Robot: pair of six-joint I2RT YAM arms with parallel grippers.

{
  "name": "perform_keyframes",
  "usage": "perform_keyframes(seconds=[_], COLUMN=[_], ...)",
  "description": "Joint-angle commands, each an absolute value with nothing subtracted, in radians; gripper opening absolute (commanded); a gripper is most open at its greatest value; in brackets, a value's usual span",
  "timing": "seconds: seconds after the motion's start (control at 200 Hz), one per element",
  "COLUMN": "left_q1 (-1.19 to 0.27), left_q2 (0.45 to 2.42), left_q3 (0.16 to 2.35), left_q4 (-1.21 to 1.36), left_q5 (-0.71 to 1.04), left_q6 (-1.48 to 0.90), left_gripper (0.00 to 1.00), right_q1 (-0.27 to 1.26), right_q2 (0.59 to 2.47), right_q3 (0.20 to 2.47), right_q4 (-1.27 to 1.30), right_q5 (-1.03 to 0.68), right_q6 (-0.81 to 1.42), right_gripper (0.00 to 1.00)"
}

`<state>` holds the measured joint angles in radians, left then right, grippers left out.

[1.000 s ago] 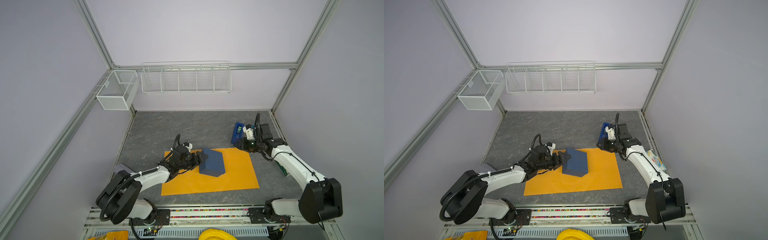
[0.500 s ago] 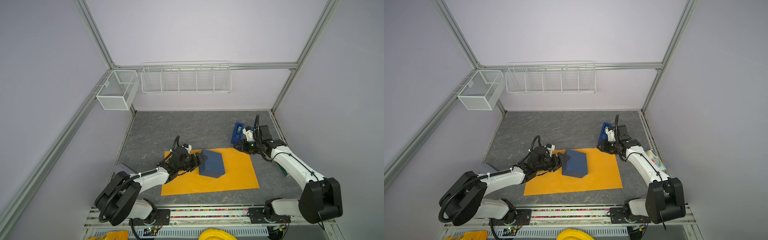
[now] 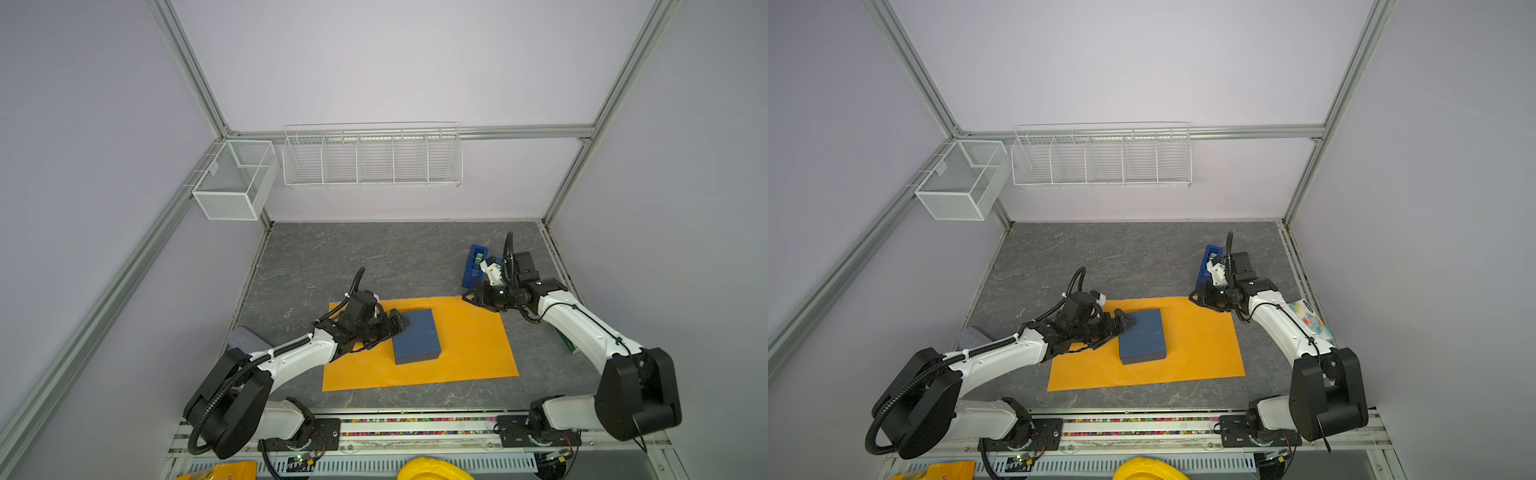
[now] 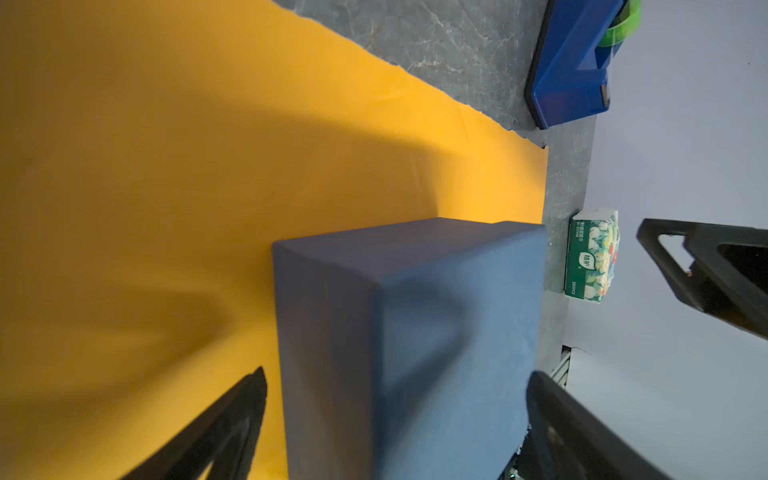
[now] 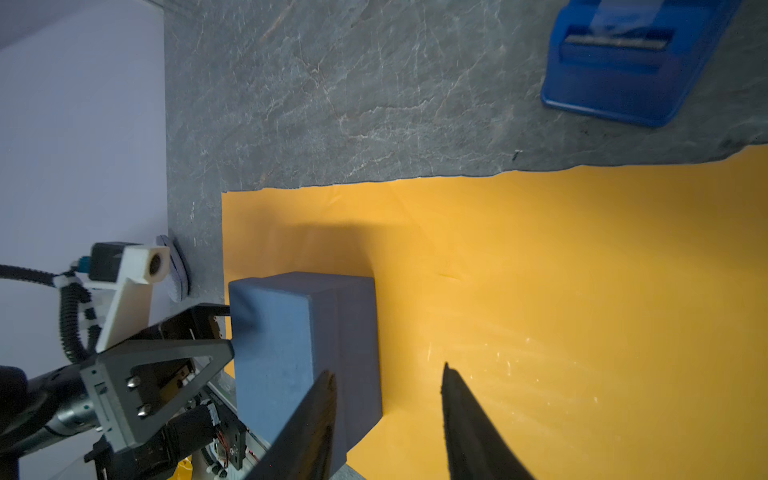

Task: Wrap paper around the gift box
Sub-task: 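Lift the blue box with both grippers and carry it onto the paper, then lower the blue box onto the paper center with both grippers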

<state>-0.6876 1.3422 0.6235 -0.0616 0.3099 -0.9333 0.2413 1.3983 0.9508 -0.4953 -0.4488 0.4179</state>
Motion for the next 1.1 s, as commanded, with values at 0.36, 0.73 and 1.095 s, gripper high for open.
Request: perform_keyframes(seconds=[0.36,0.73,1.095], left_q1=[-0.693,-0.693,-0.693], left_q2=[1.408,1.457,1.464], left_q3=[0.73,0.744,0.767], left_q4=[-0.113,-0.068,-0.066], left_q5=[0.361,0.423,0.438], left_q6=[-0.839,-0.847,-0.838], left_gripper=[0.94,0.93,0.93], right_q1=[0.427,0.464,0.485], right_q2=[1.515,1.525,1.505], right_q3=[0.885,0.836,0.825], right_q4=[-0.38,-0.363,-0.372], right_q5=[-0.597,-0.602,-0.611], right_q6=[0.51,0.534,0.538], right_gripper=[0.57,0.51,0.46])
